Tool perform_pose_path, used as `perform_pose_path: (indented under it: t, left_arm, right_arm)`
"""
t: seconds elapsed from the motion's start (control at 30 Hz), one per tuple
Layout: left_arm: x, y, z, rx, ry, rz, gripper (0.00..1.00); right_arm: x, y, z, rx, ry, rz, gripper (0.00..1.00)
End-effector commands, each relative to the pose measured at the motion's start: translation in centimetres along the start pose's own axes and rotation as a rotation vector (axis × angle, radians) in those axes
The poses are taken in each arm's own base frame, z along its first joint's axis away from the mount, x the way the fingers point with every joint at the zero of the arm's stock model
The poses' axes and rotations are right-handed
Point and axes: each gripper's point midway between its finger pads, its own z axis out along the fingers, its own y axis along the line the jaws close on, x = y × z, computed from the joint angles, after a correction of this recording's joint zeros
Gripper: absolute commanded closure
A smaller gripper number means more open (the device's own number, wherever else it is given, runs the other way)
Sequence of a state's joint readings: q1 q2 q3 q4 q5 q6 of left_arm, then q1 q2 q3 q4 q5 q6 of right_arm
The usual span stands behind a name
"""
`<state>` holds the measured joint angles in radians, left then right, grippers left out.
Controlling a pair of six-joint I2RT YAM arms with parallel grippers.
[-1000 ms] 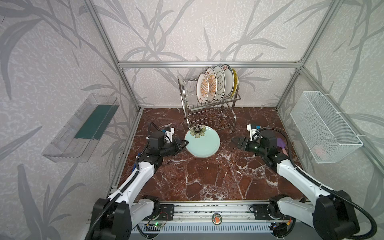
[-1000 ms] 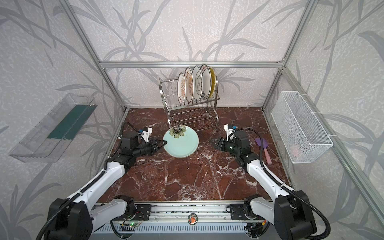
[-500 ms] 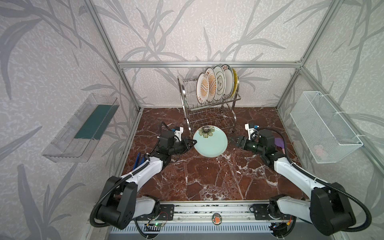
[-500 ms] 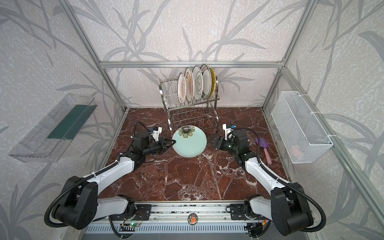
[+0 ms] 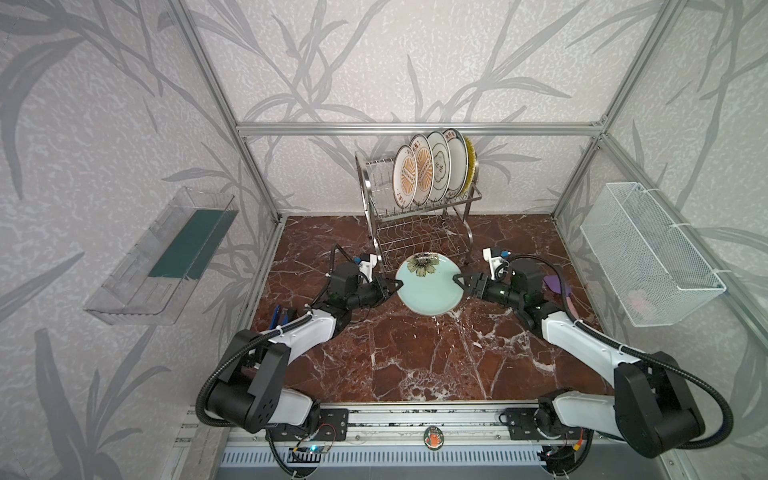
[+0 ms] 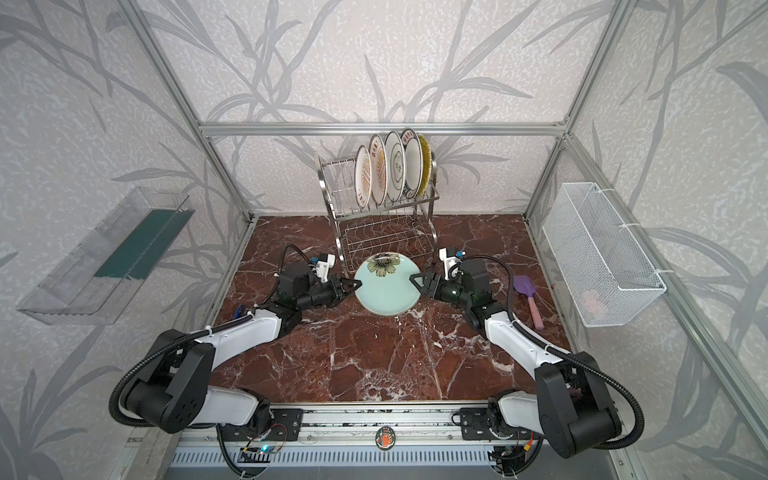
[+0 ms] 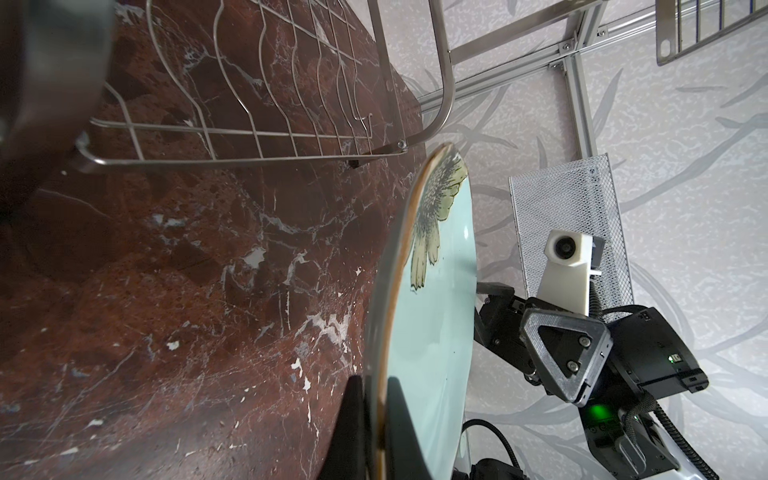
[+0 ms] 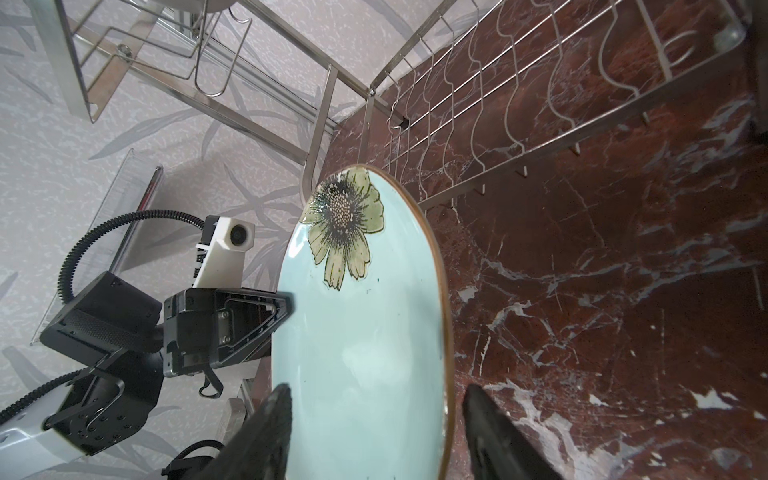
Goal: Load the plates into the dish rack
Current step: 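Bring the right gripper to the plate rim opposite the left gripper, then close the right gripper on the rim and tilt the plate upright with both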
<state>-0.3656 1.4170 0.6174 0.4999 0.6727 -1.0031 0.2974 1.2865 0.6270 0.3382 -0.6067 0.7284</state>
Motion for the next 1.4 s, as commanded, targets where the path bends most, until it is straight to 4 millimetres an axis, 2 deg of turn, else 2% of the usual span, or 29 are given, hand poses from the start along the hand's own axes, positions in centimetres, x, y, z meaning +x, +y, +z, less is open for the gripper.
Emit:
perform_pose_path:
  t: [0.0,0.37,0.7,1.37]
  left_arm:
    - [-1.9,-5.2,-0.4,0.173,-0.052,0.090,1.00]
    - [-2.1,-5.9,-0.2,0.198,-0.065,0.100,1.00]
    - [-1.9,-6.4,-0.2,0.215,-0.057,0.113,1.00]
    - [-1.6,-6.4,-0.1,0.214,-0.047,0.118,1.00]
  right_arm:
    - [-0.2,0.8,0.2,-0.034,-0.006,-0.015,0.36]
    - [-0.1,1.1,0.9,-0.057,0.000,0.010,0.46]
    - [-0.3,1.4,1.6,-0.091,-0.008,0.044,0.61]
    - [0.1,1.9,2.5,-0.122,0.001,0.061,0.74]
